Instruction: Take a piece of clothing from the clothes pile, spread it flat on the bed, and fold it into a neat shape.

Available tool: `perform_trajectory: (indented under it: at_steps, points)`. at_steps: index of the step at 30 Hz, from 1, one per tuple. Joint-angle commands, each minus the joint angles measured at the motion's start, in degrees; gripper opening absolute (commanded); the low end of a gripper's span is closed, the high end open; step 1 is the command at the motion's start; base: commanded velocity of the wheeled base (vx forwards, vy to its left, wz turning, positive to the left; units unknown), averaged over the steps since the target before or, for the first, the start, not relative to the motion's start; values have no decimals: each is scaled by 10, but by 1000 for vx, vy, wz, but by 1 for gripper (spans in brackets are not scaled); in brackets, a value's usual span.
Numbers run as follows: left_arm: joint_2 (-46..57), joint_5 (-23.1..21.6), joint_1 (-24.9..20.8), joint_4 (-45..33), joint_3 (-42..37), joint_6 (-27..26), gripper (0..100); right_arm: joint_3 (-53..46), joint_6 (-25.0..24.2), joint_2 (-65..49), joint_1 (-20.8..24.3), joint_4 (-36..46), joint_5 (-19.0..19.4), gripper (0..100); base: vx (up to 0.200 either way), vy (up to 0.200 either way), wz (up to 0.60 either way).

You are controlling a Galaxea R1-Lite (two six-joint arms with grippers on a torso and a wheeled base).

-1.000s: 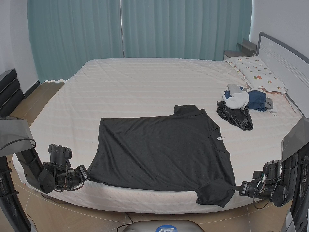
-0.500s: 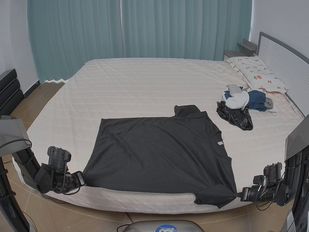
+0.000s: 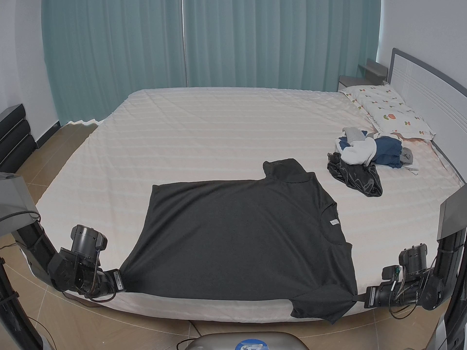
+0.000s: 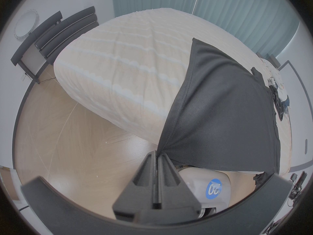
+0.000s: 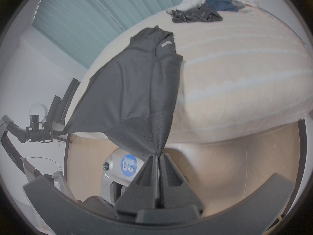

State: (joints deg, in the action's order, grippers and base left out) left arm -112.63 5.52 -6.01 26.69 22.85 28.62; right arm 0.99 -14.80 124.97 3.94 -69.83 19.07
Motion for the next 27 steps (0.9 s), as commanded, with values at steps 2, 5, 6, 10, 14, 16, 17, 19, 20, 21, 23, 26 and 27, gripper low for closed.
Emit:
perform_trajectory:
  at_steps: [2,5,6,10,14,16,17,19,20,21,23,26,27]
  points:
    - [5,1,-1,0,6,3,0,-10,-7,-32,-5,-38,3,0,0,0,0]
    - [24,-7,-1,0,9,4,0,-10,-20,-38,-14,-75,3,0,0,0,0]
    - [29,-10,-1,0,10,4,0,-10,-26,-38,-15,-92,3,0,0,0,0]
    - [43,-26,-1,0,23,9,0,-9,-48,-31,-17,-153,3,0,0,0,0]
    - [53,-68,-1,1,48,64,0,-1,-55,-19,-17,-186,2,0,0,0,0]
    - [54,-71,4,0,69,97,0,10,-57,-17,-17,-191,2,0,0,0,0]
    - [53,-71,6,-1,77,109,0,15,-58,-17,-18,-192,2,0,0,0,0]
    - [52,-71,7,-2,85,119,0,19,-59,-17,-20,-192,2,0,0,0,0]
    - [49,-68,11,-2,97,134,0,24,-60,-18,-22,-193,1,0,0,0,0]
    - [48,-64,12,-2,110,158,0,33,-64,-19,-21,-194,-1,0,0,0,0]
    - [48,-64,12,-4,127,193,0,44,-66,-23,-22,-194,-3,0,0,0,0]
    - [43,-65,13,-5,140,230,0,53,-69,-31,-24,-194,-4,0,0,0,0]
    - [41,-65,13,-5,141,231,0,53,-70,-32,-24,-194,-4,0,0,0,0]
